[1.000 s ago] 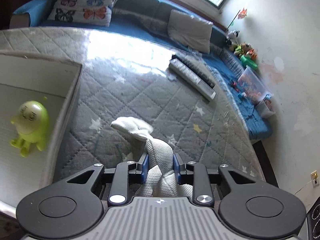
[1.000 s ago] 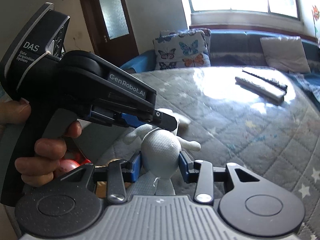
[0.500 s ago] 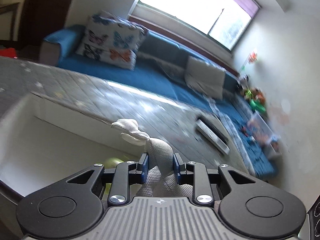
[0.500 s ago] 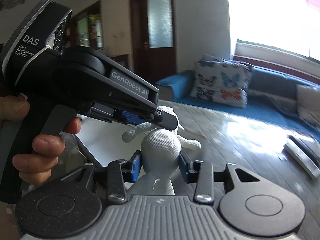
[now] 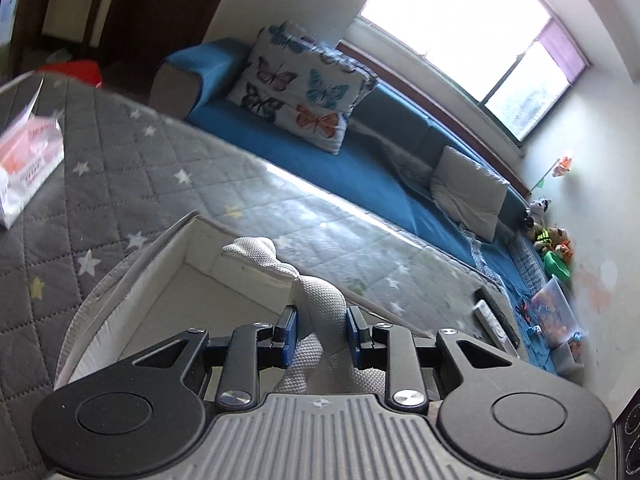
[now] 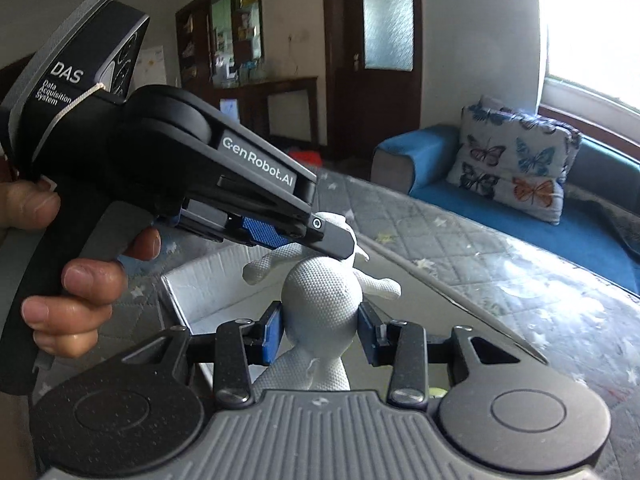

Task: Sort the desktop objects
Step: 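Carry the white rabbit into the grey box and release it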

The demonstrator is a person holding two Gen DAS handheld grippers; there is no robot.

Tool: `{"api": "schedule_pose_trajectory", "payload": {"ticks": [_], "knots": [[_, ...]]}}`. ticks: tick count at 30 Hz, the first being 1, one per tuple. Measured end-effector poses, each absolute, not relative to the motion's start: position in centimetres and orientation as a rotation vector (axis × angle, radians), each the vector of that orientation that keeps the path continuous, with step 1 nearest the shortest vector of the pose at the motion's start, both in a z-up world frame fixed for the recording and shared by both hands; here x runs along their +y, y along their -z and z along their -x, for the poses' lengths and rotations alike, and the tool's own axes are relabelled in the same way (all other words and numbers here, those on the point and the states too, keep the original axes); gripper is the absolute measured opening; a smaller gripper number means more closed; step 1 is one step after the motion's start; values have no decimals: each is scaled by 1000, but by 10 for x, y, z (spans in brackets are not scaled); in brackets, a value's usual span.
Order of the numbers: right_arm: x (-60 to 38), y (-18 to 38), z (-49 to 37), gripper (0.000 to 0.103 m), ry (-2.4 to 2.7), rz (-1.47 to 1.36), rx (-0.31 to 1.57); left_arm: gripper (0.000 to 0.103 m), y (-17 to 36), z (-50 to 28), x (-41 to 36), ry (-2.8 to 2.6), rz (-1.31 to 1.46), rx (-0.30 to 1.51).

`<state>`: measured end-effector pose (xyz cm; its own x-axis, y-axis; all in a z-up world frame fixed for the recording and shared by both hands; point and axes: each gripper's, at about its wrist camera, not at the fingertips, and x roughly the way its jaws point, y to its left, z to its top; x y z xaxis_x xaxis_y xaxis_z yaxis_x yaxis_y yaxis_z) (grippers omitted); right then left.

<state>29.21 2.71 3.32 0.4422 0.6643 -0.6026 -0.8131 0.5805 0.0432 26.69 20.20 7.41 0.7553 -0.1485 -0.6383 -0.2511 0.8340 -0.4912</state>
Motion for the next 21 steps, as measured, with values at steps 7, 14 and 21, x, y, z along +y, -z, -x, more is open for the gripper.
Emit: {"api": "schedule_pose_trajectory", "payload": {"ticks": [7, 14, 21], "knots": [[53, -6, -311, 39, -944, 377, 695, 30, -49, -275, 219, -87, 602, 780], [69, 10, -307, 39, -955, 469, 738, 33, -36, -272, 218, -96, 574, 818], [78, 17, -306, 40, -927, 528, 752, 33, -43, -260, 211, -96, 534, 813]]}}
